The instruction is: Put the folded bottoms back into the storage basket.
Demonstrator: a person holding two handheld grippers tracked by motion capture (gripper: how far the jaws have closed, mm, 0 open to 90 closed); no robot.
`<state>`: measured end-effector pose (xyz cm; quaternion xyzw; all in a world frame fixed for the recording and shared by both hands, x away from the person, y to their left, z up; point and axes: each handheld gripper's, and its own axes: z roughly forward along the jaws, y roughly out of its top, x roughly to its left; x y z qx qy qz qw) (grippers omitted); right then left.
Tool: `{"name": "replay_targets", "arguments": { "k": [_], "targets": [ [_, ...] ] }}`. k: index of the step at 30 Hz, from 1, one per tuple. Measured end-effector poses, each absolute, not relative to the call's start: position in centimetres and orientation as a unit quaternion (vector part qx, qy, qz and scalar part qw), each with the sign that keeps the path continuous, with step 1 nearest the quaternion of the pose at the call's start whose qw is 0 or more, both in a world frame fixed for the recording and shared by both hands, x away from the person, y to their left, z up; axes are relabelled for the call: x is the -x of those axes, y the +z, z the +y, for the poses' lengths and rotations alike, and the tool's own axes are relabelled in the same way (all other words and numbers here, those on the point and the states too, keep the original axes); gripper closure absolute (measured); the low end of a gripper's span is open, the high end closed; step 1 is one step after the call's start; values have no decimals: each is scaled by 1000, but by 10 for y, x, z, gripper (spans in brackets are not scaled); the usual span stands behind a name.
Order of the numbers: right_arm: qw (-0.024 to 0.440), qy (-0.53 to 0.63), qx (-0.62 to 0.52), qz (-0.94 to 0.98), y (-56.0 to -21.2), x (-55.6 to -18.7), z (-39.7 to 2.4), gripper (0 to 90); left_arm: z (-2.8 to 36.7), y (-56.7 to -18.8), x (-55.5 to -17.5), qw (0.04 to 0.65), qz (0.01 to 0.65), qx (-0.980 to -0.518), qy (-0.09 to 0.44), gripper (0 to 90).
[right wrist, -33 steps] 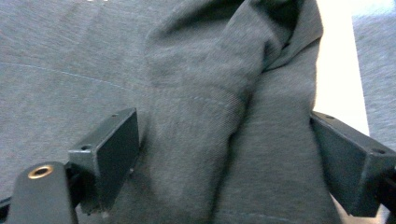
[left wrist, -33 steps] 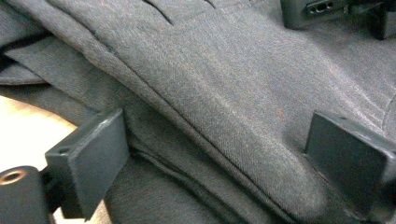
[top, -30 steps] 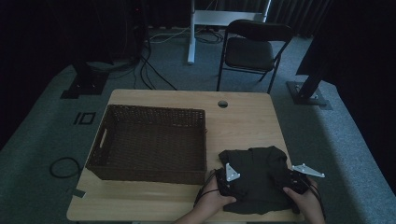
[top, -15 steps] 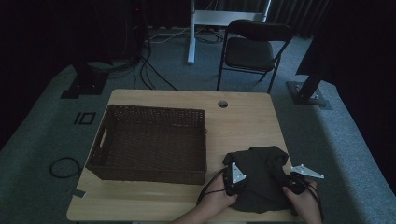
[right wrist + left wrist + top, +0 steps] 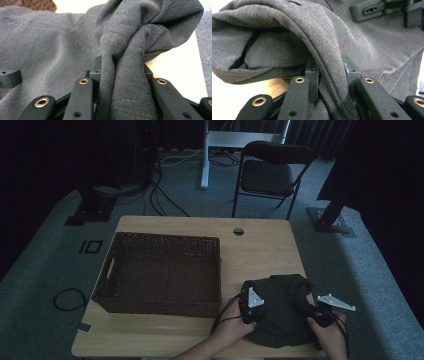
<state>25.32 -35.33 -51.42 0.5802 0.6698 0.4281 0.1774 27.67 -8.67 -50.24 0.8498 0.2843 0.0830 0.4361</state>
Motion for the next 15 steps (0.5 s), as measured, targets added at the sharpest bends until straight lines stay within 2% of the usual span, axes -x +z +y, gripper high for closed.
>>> {"name": "replay_targets", "arguments": {
  "k": [15],
  "targets": [
    [183, 460, -568, 658, -472, -254, -348, 673, -74, -456, -284, 455, 265, -846, 88, 728]
  ]
}}
